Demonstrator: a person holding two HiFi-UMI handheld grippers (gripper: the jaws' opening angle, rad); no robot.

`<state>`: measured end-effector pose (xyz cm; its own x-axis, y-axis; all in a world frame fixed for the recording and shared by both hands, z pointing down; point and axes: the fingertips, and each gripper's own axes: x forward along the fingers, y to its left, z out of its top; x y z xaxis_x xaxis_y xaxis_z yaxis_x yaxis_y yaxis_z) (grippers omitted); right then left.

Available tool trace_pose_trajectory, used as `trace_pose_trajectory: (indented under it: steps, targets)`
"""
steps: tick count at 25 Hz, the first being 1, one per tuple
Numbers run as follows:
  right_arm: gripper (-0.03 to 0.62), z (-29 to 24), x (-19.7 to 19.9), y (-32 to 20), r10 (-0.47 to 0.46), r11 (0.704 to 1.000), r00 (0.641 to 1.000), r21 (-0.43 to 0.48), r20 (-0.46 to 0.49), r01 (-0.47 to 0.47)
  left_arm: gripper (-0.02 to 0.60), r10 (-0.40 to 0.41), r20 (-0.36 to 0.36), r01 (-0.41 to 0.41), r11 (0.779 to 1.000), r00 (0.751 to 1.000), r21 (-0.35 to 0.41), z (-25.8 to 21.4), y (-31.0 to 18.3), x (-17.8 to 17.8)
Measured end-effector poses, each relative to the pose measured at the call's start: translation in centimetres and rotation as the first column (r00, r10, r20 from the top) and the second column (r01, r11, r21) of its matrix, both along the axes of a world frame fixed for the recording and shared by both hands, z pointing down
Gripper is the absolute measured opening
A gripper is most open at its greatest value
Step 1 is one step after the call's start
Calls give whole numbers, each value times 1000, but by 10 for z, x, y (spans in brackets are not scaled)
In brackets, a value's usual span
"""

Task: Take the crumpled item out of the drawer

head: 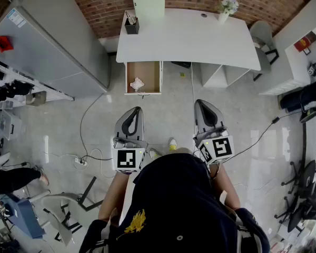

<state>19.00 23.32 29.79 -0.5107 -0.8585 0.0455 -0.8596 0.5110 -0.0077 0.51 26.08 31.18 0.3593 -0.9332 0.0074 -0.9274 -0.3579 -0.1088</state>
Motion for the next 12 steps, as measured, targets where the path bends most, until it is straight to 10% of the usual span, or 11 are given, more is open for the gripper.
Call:
trace_pose_trajectory:
  steps: [12]
  targets:
    - [25, 11, -24, 37, 54, 999, 994, 0, -100, -54, 21, -87, -109, 85, 996, 990, -23, 6, 40, -48]
